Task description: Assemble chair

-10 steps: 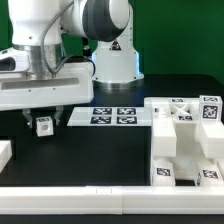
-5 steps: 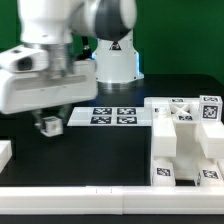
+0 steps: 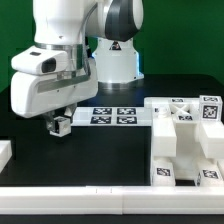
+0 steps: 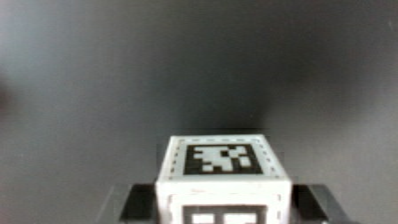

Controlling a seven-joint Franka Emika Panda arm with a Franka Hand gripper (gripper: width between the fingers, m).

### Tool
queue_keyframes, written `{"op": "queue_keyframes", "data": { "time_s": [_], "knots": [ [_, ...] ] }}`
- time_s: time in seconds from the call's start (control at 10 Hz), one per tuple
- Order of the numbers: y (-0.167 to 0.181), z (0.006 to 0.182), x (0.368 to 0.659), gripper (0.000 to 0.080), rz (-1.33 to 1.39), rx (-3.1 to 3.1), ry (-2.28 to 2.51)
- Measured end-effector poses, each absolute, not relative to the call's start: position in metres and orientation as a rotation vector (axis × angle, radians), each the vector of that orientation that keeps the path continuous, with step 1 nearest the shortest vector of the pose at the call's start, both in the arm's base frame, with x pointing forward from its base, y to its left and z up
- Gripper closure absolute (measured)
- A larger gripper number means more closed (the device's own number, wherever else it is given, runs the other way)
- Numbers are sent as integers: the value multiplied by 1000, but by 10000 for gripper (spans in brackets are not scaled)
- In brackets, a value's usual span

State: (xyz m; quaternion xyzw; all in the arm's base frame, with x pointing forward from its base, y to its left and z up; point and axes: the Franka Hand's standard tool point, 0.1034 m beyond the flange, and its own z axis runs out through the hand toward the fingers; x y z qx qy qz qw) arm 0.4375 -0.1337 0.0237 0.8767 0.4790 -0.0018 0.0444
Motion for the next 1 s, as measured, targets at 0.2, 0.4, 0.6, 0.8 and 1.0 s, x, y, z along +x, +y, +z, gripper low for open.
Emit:
{"op": "queue_keyframes", "data": {
  "time_s": [0.2, 0.4, 0.6, 0.8, 1.0],
  "knots": [
    [-105, 26, 444, 518, 29, 2417, 1799],
    [-127, 28, 439, 518, 27, 2256, 1966],
    [-128, 27, 437, 518, 10, 2148, 2084],
    [-128, 26, 436, 518, -9, 2028, 2201],
    [-119, 23, 432, 518, -56, 1729, 2467]
  ]
}}
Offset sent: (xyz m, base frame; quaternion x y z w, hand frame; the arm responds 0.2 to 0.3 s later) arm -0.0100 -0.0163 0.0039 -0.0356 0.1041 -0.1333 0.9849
